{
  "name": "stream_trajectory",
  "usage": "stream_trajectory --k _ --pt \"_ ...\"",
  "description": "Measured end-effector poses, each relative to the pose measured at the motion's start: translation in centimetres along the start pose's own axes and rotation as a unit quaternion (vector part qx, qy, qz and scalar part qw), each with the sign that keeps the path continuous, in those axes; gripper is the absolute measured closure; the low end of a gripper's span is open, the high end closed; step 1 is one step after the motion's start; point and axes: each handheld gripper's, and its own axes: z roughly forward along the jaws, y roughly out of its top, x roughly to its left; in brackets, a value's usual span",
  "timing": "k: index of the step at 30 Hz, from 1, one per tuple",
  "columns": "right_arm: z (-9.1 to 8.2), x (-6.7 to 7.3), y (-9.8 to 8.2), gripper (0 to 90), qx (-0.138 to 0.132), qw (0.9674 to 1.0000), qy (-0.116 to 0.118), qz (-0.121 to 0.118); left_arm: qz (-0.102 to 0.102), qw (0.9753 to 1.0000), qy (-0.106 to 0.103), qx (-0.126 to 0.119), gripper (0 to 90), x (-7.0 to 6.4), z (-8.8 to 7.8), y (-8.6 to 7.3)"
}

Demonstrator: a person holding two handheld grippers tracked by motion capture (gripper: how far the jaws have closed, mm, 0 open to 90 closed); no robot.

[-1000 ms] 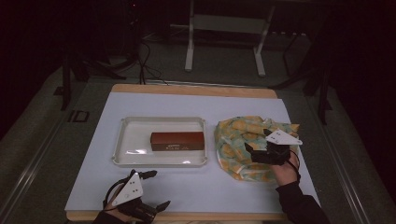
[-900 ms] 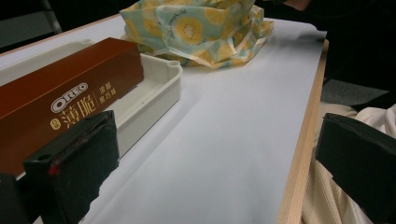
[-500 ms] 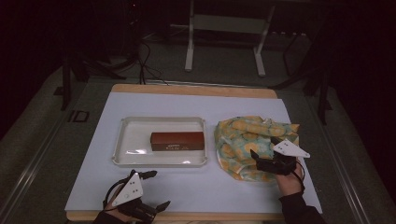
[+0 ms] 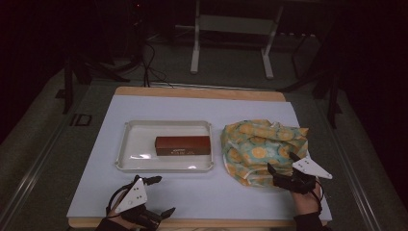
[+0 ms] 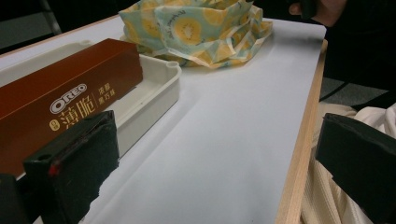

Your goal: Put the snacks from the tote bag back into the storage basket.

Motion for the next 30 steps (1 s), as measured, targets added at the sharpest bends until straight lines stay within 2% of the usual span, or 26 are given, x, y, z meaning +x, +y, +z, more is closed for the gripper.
stream_trajectory --k 4,9,13,16,19,25,30 --pt "-0.6 -0.2 -0.9 10.2 0.006 0.9999 -0.011 0.000 -0.001 1.0000 0.000 -0.001 0.0 0.0 0.0 0.0" --pt "-1.0 -0.6 -1.6 10.1 0.001 0.9998 -0.019 0.007 0.000 1.0000 -0.001 0.000 0.0 0.0 0.0 0.0" --pt "-1.4 -1.0 -2.1 10.1 -0.002 0.9998 -0.010 0.015 0.000 1.0000 -0.001 0.000 0.0 0.0 0.0 0.0" --pt "-1.7 -1.4 -2.3 10.1 -0.002 0.9995 -0.008 0.031 0.000 1.0000 -0.002 0.000 0.0 0.0 0.0 0.0" --pt "-1.9 -1.6 -2.4 10.1 -0.006 0.9994 -0.015 0.030 0.001 1.0000 -0.001 -0.001 0.0 0.0 0.0 0.0" --pt "-1.9 -1.7 -2.5 10.1 -0.006 0.9993 -0.008 0.036 0.001 1.0000 -0.001 -0.001 0.0 0.0 0.0 0.0" --pt "-2.2 -1.6 -2.4 10.1 -0.024 0.9992 -0.005 0.030 0.000 1.0000 0.000 -0.001 0.0 0.0 0.0 0.0"
